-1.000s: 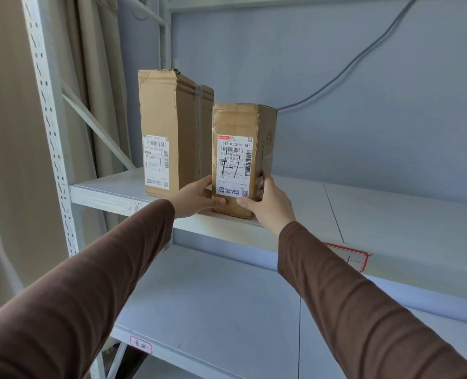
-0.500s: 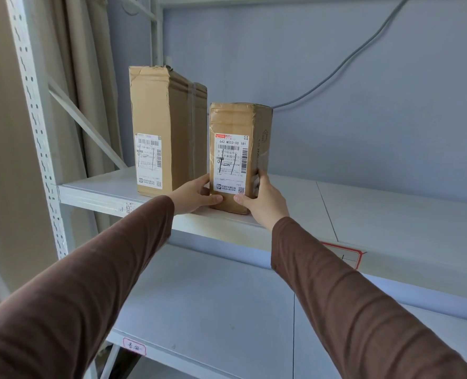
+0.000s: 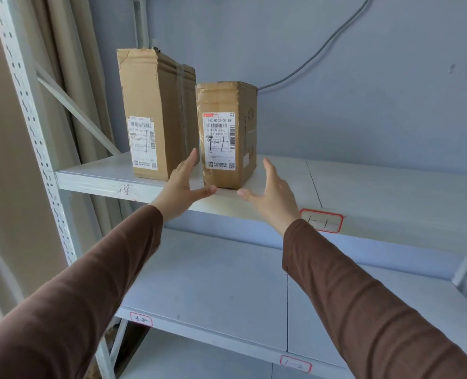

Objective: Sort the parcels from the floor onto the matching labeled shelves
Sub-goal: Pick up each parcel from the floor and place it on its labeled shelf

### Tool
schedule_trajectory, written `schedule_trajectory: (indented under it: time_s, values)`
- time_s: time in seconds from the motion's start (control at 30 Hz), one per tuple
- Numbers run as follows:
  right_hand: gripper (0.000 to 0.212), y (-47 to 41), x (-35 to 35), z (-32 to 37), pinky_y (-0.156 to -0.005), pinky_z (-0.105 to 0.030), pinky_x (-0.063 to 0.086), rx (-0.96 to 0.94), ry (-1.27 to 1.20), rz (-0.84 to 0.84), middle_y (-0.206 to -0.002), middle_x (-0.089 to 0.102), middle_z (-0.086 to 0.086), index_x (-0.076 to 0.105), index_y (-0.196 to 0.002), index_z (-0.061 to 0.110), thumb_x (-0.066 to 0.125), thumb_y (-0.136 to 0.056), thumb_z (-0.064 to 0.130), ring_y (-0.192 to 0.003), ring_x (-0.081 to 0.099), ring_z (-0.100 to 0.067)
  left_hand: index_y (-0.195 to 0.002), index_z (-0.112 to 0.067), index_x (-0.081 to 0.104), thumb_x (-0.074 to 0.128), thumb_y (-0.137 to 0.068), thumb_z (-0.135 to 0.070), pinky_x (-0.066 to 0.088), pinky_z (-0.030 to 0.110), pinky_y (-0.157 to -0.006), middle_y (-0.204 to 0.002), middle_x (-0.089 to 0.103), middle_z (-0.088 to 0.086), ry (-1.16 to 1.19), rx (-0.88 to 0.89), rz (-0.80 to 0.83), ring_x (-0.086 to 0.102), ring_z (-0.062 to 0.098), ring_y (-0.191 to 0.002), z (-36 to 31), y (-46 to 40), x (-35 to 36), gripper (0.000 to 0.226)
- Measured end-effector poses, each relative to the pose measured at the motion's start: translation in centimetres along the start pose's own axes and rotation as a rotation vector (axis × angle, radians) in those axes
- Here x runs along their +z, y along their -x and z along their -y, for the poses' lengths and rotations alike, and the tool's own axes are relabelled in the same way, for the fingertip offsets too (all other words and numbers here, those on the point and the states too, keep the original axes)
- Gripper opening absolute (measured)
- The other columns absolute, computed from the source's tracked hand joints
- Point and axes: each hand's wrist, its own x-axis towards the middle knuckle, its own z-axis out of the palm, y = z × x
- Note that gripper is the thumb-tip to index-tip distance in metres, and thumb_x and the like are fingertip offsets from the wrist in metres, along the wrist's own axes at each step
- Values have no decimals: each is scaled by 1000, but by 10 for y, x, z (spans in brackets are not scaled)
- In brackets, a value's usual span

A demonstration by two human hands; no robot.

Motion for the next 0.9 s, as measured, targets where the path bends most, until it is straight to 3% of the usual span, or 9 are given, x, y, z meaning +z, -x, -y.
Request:
schedule_trajectory:
  time_s: [0.17,0.3,0.47,0.7,0.9]
  values:
    - [87,53,-24,-23,-116,-29,25,-100,-5,-98,-161,36,-6,27,-160,15,75,-92,36,-146,29,-26,-163,-31,17,76,-90,-38,23,40,-125,-168,21,-5,13,95,-53,23,15,-152,-35,53,33,94]
    - [81,102,-60,-55,-117,-31,31,-151,-11,-128,-160,38,-4,34,-157,17,76,-91,35,-143,34,-22,-161,-32,22,76,-90,-38,25,44,-125,-165,28,-7,28,112,-36,27,14,-150,-72,88,77,89]
    - [75,171,-116,-120,-114,-19,24,-158,10,-104,-160,38,-3,39,-154,16,77,-91,30,-144,34,-21,-160,-34,23,77,-90,-34,25,35,-121,-155,29,-18,37,70,5,27,4,-140,-125,142,159,88]
    - [74,274,-197,-209,-117,-24,24,-30,27,29,-164,33,-1,36,-156,19,73,-94,35,-149,30,-21,-159,-35,26,79,-89,-34,24,41,-125,-156,31,-18,77,6,129,26,11,-150,-189,229,274,87]
    - [75,360,-247,-252,-111,-25,26,82,37,70,-163,33,1,34,-156,20,71,-94,39,-146,33,-22,-160,-28,27,79,-89,-33,24,29,-120,-160,34,-9,96,-18,218,28,11,-149,-247,299,340,88]
